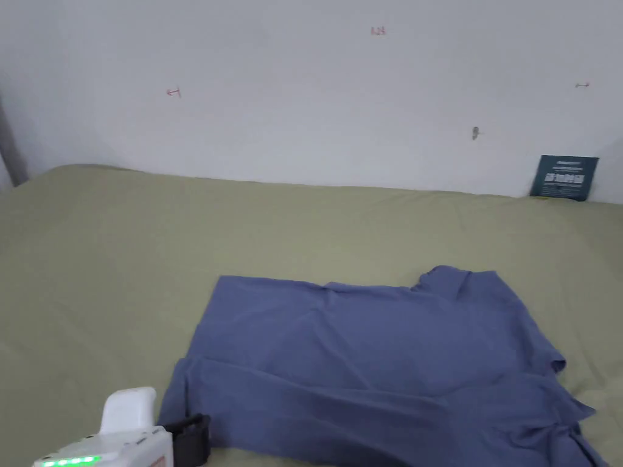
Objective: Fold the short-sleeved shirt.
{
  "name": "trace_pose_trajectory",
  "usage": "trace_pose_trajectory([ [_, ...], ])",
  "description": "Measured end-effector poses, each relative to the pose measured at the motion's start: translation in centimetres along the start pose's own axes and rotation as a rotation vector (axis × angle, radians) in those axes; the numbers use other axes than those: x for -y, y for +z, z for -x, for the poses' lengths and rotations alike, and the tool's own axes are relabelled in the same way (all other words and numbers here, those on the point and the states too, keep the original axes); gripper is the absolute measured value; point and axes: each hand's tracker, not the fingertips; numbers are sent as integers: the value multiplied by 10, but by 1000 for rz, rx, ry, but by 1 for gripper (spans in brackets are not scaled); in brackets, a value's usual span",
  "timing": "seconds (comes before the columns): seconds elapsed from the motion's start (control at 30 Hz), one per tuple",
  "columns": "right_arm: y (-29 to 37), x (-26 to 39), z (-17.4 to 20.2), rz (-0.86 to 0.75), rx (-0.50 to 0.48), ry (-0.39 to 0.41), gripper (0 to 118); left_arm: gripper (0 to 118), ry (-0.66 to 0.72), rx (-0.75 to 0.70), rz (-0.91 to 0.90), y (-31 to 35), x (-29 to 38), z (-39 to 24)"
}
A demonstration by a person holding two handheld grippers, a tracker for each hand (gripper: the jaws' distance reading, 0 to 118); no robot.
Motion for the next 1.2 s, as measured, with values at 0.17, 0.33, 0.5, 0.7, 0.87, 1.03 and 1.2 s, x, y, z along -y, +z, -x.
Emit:
trace_pose_trajectory([
  [0.17, -10, -6, -20, 2, 11, -35, 1, 86, -71, -14, 94, -42, -19, 0],
  [0.33, -39, -9, -32, 50, 43, -2, 4, 22, -120, 51, 119, -51, -16, -1],
  [0.5, -73, -12, -46, 85, 11, 12, 63, 11, -157, 67, 95, -34, -12, -8],
  [0.7, -113, -19, -58, 154, 35, 17, 63, 11, -151, 81, 110, -36, -13, -9],
  [0.87, -104, -19, -57, 135, 15, 26, 8, 11, -104, 127, 113, -33, -14, -2],
  [1.03, -81, -18, -52, 87, -6, -49, 8, 11, -67, 166, 109, -22, -20, 5],
  [1.2, -53, -24, -47, 63, -23, -42, 8, 11, -82, 184, 92, -1, -25, 8],
])
